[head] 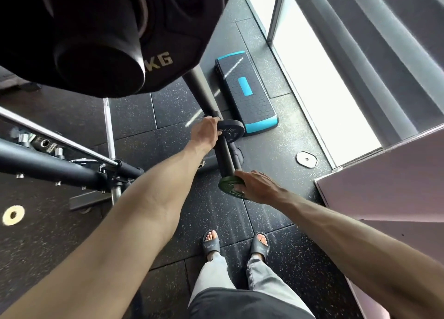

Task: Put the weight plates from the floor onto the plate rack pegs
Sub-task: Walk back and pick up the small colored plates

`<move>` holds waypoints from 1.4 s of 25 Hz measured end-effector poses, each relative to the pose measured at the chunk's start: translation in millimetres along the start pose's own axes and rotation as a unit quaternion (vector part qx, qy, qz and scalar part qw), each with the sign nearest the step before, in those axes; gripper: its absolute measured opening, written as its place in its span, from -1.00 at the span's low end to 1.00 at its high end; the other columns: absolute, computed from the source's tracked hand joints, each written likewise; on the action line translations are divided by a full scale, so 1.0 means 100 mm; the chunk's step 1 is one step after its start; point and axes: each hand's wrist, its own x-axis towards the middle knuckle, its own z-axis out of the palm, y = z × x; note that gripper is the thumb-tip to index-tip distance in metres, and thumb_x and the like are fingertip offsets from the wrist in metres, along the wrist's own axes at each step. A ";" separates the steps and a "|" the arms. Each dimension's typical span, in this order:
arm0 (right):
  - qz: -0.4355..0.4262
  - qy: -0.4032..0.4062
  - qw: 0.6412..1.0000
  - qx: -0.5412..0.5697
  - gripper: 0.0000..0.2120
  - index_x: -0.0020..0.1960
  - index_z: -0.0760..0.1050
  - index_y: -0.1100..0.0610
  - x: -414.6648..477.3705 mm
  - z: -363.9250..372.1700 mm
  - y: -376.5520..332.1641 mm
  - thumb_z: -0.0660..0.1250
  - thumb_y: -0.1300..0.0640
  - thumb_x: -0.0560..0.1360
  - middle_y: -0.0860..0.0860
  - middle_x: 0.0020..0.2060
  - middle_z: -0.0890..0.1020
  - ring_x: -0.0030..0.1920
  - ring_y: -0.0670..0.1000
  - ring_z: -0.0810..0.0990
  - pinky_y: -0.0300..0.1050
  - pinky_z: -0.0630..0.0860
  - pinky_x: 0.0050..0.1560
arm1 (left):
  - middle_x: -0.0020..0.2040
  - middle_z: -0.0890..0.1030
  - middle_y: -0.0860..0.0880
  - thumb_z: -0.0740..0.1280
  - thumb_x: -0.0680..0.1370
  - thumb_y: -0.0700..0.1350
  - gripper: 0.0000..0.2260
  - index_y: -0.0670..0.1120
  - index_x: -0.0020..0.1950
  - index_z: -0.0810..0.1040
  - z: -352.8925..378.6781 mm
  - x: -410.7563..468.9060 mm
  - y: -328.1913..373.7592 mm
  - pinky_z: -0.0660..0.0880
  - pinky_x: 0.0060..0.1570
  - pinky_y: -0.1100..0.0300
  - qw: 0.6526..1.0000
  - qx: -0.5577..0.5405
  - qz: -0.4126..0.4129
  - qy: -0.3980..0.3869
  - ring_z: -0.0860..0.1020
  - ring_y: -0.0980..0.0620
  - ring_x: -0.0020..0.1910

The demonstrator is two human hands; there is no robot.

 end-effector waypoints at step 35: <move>-0.058 0.149 0.959 -0.236 -0.79 0.15 0.50 0.20 1.09 -0.69 -0.29 0.26 0.21 0.53 0.24 0.09 0.53 0.12 0.24 0.53 0.18 0.55 0.09 | -0.12 0.63 -0.13 0.23 0.61 -0.31 -0.90 -0.16 0.07 0.48 -0.06 -0.50 -0.24 0.55 -0.11 0.00 0.991 0.108 -0.065 -0.036 0.64 -0.13 -0.15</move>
